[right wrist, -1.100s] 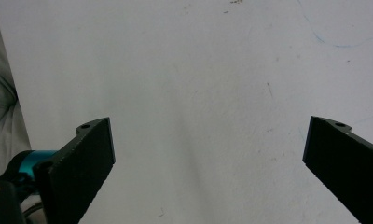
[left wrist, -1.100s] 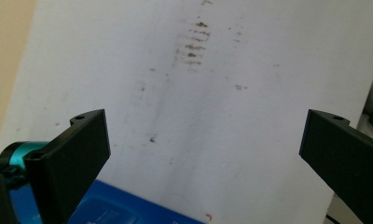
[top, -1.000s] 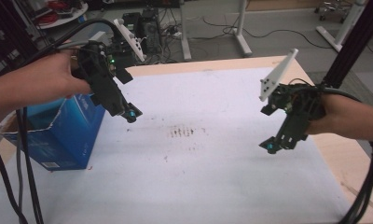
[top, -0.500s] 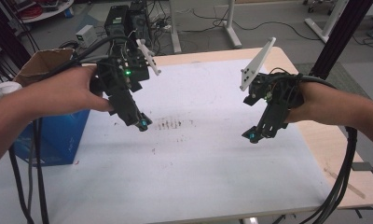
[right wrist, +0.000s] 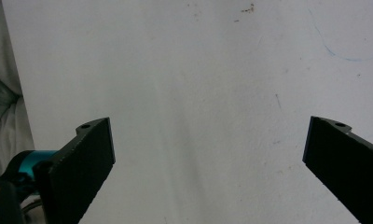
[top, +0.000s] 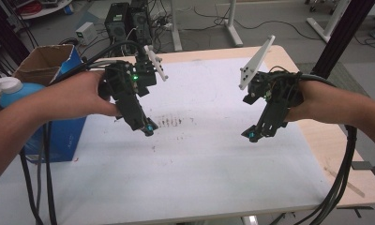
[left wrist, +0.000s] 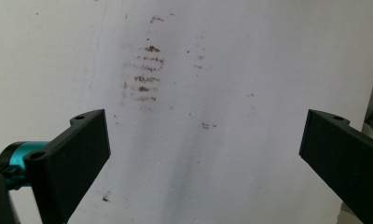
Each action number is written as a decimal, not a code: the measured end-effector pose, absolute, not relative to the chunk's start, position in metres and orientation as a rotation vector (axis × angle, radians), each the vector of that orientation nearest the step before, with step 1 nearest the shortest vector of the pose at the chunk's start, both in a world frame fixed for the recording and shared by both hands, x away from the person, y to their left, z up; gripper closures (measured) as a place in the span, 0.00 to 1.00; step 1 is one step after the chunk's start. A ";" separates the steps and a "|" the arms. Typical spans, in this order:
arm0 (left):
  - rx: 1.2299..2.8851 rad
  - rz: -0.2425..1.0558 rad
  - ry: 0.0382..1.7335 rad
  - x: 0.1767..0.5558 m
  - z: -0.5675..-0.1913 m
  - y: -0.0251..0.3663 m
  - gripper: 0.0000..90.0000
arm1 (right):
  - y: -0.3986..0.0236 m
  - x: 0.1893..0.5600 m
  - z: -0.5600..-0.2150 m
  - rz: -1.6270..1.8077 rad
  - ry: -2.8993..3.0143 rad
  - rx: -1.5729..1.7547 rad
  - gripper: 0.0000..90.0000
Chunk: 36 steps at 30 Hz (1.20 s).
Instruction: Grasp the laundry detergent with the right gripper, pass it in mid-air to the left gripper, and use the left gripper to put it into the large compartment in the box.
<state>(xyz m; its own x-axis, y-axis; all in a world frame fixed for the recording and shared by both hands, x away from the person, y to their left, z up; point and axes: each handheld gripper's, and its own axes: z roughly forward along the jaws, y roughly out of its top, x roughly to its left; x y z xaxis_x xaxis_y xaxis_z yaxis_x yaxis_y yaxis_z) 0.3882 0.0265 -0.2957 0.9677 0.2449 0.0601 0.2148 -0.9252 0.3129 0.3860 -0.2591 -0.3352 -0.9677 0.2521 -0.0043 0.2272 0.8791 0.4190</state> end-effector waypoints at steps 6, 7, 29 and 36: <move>2.795 0.157 0.344 0.386 -0.293 0.030 0.02 | -0.258 0.385 -0.334 0.652 2.985 0.376 0.01; 2.793 0.160 0.348 0.386 -0.292 0.030 0.02 | -0.258 0.384 -0.334 0.654 2.986 0.374 0.01; 2.778 0.181 0.371 0.384 -0.287 0.038 0.02 | -0.257 0.380 -0.327 0.677 2.959 0.374 0.01; 2.779 0.187 0.379 0.383 -0.286 0.039 0.02 | -0.259 0.378 -0.325 0.681 2.944 0.383 0.01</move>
<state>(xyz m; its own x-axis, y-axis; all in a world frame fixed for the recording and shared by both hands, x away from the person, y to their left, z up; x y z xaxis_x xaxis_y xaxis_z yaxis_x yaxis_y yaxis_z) 0.3834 0.0394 -0.2862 0.9560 0.2810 0.0845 0.2376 -0.9103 0.3389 0.3781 -0.2586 -0.3250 -0.9638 0.2640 -0.0364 0.2212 0.8688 0.4431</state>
